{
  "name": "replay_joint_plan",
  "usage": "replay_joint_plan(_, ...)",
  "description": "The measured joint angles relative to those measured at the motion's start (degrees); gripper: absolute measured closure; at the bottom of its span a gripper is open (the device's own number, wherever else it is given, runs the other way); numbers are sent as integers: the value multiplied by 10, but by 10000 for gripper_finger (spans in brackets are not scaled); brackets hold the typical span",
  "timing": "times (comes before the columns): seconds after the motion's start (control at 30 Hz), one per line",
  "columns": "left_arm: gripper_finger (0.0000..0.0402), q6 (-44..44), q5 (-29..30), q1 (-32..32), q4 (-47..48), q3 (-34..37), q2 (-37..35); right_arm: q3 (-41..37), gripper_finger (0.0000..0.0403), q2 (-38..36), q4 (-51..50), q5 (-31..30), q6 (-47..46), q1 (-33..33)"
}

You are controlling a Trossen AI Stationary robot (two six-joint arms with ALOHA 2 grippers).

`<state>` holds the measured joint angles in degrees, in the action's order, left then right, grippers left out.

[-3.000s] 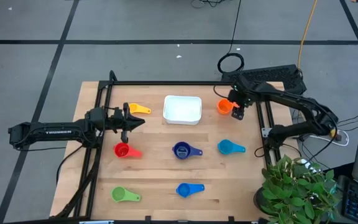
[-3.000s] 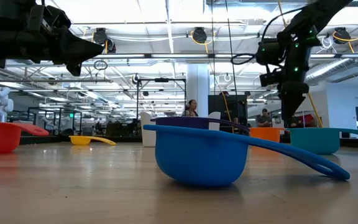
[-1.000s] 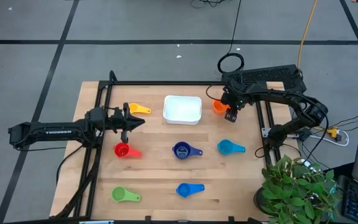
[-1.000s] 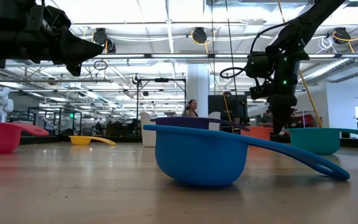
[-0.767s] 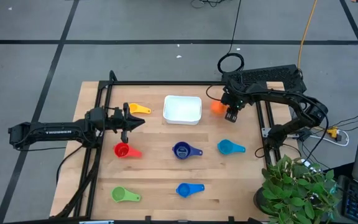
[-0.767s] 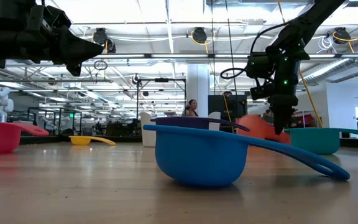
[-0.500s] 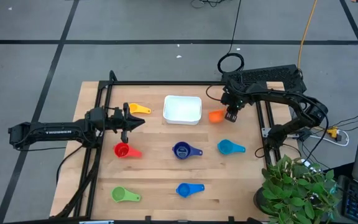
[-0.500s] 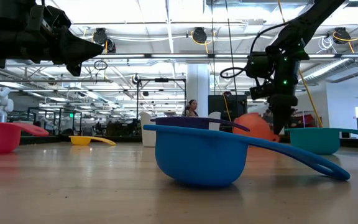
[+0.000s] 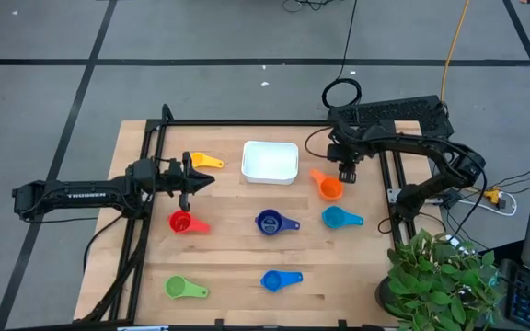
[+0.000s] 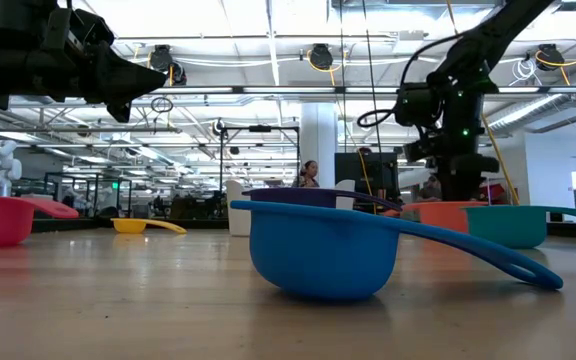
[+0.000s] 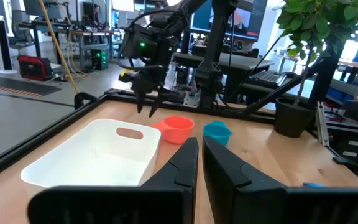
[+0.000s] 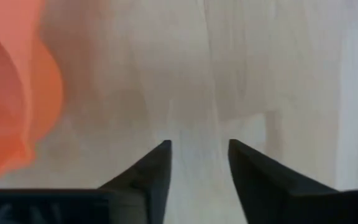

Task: Nest measuring cups in basket
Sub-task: Stack the orange measuring cup on top of the purple measuring cup

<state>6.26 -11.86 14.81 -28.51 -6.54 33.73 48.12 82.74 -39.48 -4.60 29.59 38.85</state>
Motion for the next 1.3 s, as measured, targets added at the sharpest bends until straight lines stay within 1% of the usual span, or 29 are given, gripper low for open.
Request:
replay_joint_plan(0.17, 373, 0, 0, 0, 0, 0, 0, 0, 191, 0, -49, 4, -27, -28)
replay_joint_plan(0.33, 373, 0, 0, 0, 0, 0, 0, 0, 171, 0, -116, 1, -66, -57)
replay_joint_plan(0.5, 373, 0, 0, 0, 0, 0, 0, 0, 175, 0, -147, -29, -114, -64)
replay_joint_plan(0.63, 373, 0, 0, 0, 0, 0, 0, 0, 186, -11, -166, -26, -139, -66)
replay_joint_plan(0.7, 373, 0, 0, 0, 0, 0, 0, 0, 191, -20, -173, -12, -146, -70)
replay_joint_plan(1.03, 373, 7, 0, 0, 0, 0, 0, 0, 192, -94, -170, -12, -180, -90)
replay_joint_plan(1.23, 373, 7, 0, 0, 0, 0, 0, 0, 192, -134, -142, -11, -210, -90)
replay_joint_plan(1.3, 373, 7, 0, 0, 0, 0, 0, 0, 192, -143, -131, 2, -221, -90)
